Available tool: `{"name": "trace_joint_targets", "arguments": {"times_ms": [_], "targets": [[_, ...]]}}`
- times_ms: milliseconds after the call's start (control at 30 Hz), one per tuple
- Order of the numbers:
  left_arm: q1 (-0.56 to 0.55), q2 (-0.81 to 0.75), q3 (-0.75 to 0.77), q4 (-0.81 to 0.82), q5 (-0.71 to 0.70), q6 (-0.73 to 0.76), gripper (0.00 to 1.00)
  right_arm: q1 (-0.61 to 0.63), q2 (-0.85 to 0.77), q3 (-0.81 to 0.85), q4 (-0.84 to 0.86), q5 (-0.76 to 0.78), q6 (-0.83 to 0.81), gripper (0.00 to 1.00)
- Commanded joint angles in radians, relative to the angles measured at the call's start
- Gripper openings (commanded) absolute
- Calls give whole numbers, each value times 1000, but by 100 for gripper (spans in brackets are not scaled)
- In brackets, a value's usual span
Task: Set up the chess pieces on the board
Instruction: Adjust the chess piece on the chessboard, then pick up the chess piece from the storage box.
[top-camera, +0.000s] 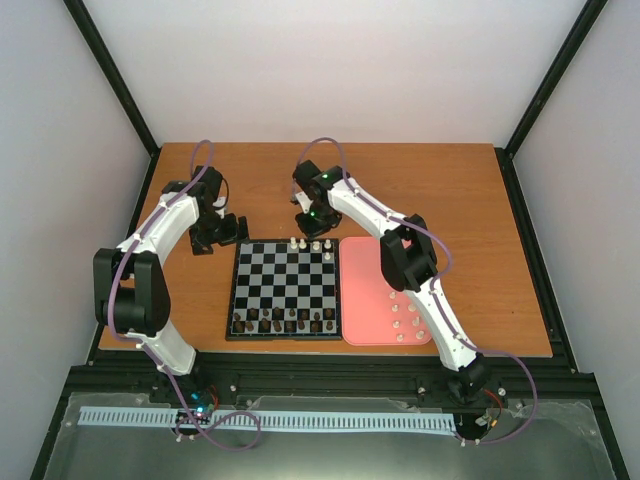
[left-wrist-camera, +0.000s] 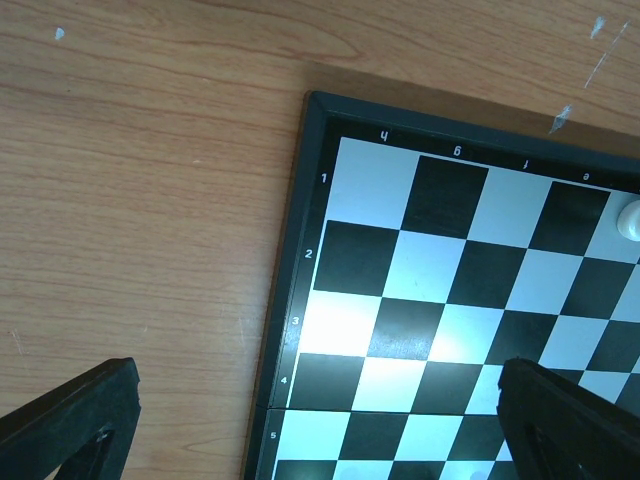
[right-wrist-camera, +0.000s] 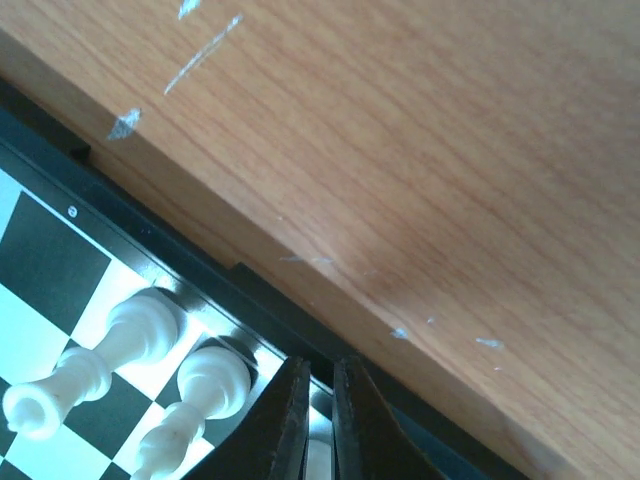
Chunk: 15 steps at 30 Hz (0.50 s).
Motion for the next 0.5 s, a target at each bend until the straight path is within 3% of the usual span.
{"name": "trace_joint_targets", "arguments": {"times_ms": [0, 300, 467], "targets": [[5, 6, 27, -3, -4, 6, 100, 1, 0, 55, 34, 59, 19, 10], [6, 1, 41, -14, -7, 8, 100, -43, -59, 42, 37, 155, 82, 11], [5, 0, 52, -20, -3, 7, 100, -135, -192, -103, 44, 210, 106, 29]]}}
